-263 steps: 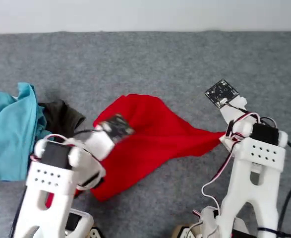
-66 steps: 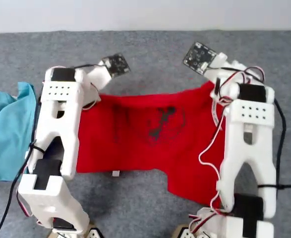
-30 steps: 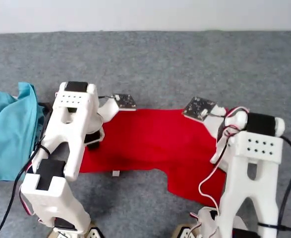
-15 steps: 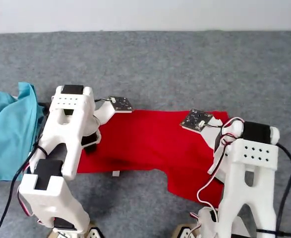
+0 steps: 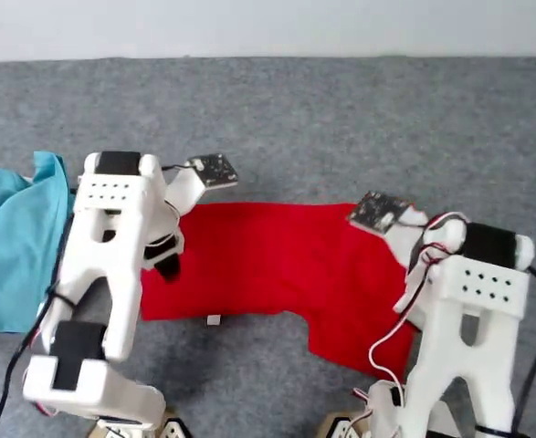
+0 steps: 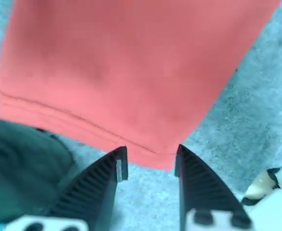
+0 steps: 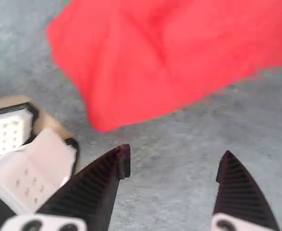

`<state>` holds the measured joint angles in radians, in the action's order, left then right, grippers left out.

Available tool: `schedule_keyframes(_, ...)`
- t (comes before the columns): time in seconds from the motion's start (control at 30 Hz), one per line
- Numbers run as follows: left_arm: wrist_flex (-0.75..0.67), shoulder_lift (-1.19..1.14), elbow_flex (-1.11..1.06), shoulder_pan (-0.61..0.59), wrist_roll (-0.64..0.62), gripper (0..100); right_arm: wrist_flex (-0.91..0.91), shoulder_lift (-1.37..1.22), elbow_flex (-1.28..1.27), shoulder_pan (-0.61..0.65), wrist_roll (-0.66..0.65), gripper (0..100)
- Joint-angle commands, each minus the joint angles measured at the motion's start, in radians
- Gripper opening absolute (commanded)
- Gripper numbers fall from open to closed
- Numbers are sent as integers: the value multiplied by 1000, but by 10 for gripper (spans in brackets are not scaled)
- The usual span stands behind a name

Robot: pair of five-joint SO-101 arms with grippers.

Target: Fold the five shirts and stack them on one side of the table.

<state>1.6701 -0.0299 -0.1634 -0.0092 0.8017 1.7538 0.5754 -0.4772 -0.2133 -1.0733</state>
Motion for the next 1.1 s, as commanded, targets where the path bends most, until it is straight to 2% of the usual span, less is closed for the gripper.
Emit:
schedule_keyframes(0.0,18,110,7,-8,-9,170,-12,19,83,-10,8,292)
schedule_keyframes(0.2,9,160,7,5,-21,162,-47,30,89,-16,41,267)
schedule_keyframes(0.4,-58,161,8,97,-132,29,15,30,137,-16,152,13)
schedule_keyframes(0.5,-89,158,8,112,-198,16,-19,13,120,-8,210,24)
schedule_keyframes(0.67,-130,155,7,109,-345,15,-203,-73,-31,25,308,24)
schedule_keyframes(0.87,-112,163,8,106,-354,15,-389,-237,-218,18,333,24)
schedule_keyframes(1.07,-80,163,8,106,-354,15,-567,-387,-244,-13,330,24)
